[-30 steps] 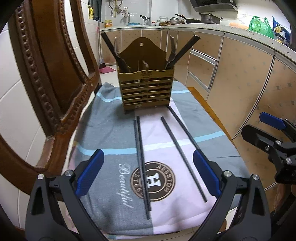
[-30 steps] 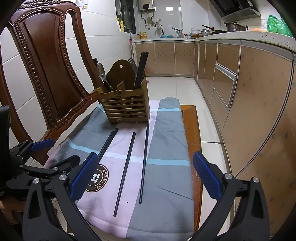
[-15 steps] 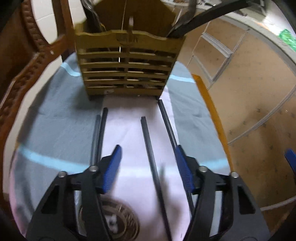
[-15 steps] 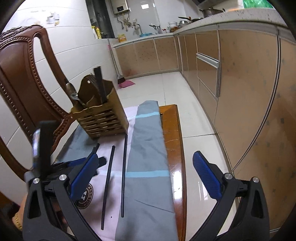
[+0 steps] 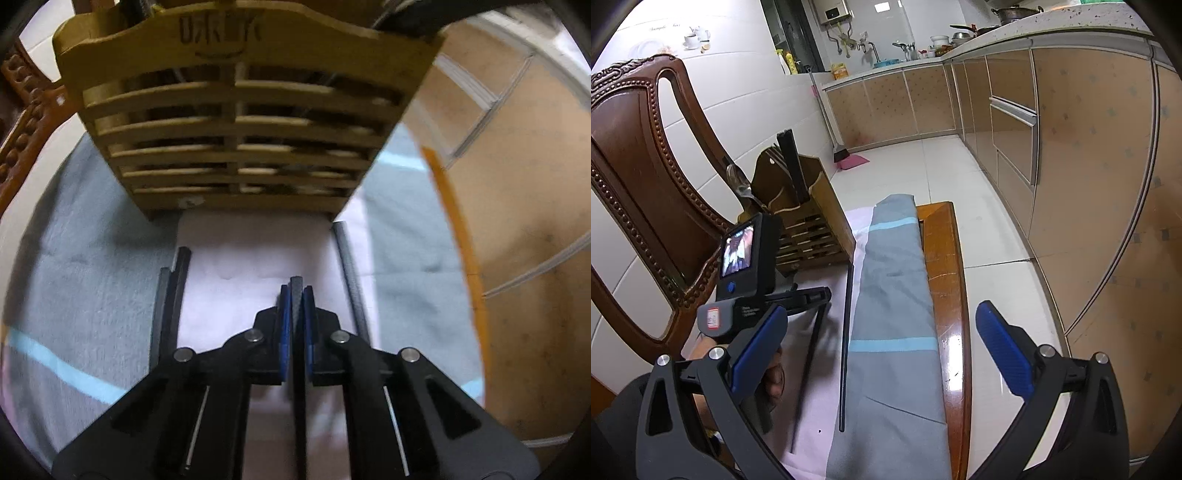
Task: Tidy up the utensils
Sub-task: 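Close the left tool on a black chopstick and lift it, then carry the left tool's chopstick over the holder while the right tool grasps another chopstick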
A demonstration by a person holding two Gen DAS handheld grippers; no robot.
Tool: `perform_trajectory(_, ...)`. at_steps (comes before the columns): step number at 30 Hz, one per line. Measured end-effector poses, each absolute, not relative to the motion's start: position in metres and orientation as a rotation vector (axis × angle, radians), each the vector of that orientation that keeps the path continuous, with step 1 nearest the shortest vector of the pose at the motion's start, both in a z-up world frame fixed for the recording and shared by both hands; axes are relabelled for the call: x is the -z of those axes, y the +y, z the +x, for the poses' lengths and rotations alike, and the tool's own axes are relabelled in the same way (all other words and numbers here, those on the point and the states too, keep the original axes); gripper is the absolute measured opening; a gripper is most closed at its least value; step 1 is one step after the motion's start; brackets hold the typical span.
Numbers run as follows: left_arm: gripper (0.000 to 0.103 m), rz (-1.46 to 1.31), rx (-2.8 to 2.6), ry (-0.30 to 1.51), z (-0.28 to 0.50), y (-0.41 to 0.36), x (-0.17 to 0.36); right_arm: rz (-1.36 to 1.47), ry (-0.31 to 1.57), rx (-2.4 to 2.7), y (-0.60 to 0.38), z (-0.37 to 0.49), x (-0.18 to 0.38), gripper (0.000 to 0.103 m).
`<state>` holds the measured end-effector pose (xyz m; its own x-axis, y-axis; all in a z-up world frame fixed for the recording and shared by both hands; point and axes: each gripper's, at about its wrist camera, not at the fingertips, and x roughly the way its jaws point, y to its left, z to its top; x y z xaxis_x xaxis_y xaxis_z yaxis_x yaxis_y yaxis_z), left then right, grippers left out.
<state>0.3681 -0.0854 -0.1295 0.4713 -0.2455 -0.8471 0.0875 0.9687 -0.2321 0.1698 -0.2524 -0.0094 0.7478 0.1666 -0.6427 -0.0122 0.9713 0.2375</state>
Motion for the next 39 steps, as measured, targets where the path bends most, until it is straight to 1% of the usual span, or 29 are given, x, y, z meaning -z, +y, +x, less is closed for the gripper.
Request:
perform_trajectory(3, 0.006, -0.212, 0.252, 1.002, 0.355, -0.065, 0.104, 0.213, 0.735, -0.097, -0.251, 0.176, 0.013, 0.099)
perform_trajectory(6, 0.006, -0.224, 0.299, 0.885, 0.324, -0.041, 0.05, 0.198, 0.746, -0.093, -0.247, 0.186, 0.019, 0.099)
perform_trajectory(9, 0.007, -0.217, 0.351, 0.735, 0.281, -0.015, -0.016, 0.163, 0.767, -0.098, -0.236, 0.196, 0.028, 0.099)
perform_trajectory(11, 0.006, -0.223, 0.365, 0.661, 0.256, 0.0, -0.044, 0.132, 0.793, -0.112, -0.224, 0.205, 0.038, 0.099)
perform_trajectory(14, 0.006, -0.231, 0.396, 0.571, 0.229, 0.02, -0.077, 0.089, 0.835, -0.13, -0.205, 0.218, 0.052, 0.099)
perform_trajectory(17, 0.006, -0.162, 0.37, 0.496, 0.208, 0.027, -0.095, 0.035, 0.843, -0.135, -0.186, 0.235, 0.06, 0.099)
perform_trajectory(19, 0.006, -0.148, 0.36, 0.469, 0.198, 0.037, -0.1, -0.018, 0.849, -0.116, -0.172, 0.256, 0.066, 0.095)
perform_trajectory(21, 0.006, -0.143, 0.355, 0.461, 0.199, 0.047, -0.098, -0.027, 0.872, -0.116, -0.165, 0.277, 0.075, 0.083)
perform_trajectory(22, 0.006, -0.14, 0.351, 0.462, 0.199, 0.05, -0.097, -0.028, 0.892, -0.119, -0.16, 0.288, 0.08, 0.08)
perform_trajectory(24, 0.006, -0.14, 0.339, 0.457, 0.201, 0.057, -0.098, -0.05, 0.93, -0.108, -0.149, 0.308, 0.091, 0.069)
perform_trajectory(25, 0.006, -0.149, 0.331, 0.458, 0.203, 0.062, -0.098, -0.068, 0.943, -0.098, -0.145, 0.317, 0.095, 0.065)
perform_trajectory(26, 0.006, -0.161, 0.33, 0.462, 0.207, 0.067, -0.098, -0.081, 0.949, -0.091, -0.142, 0.322, 0.097, 0.059)
perform_trajectory(28, 0.006, -0.185, 0.323, 0.467, 0.212, 0.077, -0.097, -0.094, 0.968, -0.07, -0.137, 0.333, 0.103, 0.054)
perform_trajectory(29, 0.006, -0.189, 0.319, 0.466, 0.213, 0.08, -0.097, -0.096, 0.977, -0.063, -0.136, 0.337, 0.105, 0.048)
perform_trajectory(31, 0.006, -0.199, 0.317, 0.468, 0.216, 0.086, -0.096, -0.107, 0.989, -0.034, -0.136, 0.345, 0.112, 0.044)
perform_trajectory(32, 0.006, -0.205, 0.317, 0.469, 0.218, 0.087, -0.095, -0.096, 1.0, -0.035, -0.137, 0.348, 0.116, 0.039)
perform_trajectory(34, 0.006, -0.212, 0.318, 0.471, 0.22, 0.091, -0.094, -0.074, 0.998, -0.046, -0.139, 0.35, 0.119, 0.034)
perform_trajectory(35, 0.006, -0.216, 0.319, 0.472, 0.22, 0.093, -0.094, -0.083, 0.992, -0.057, -0.137, 0.35, 0.119, 0.024)
perform_trajectory(36, 0.006, -0.22, 0.321, 0.471, 0.221, 0.093, -0.093, -0.093, 0.988, -0.069, -0.135, 0.35, 0.119, 0.007)
perform_trajectory(39, 0.006, -0.228, 0.329, 0.475, 0.222, 0.094, -0.091, -0.055, 0.994, -0.09, -0.138, 0.347, 0.116, 0.007)
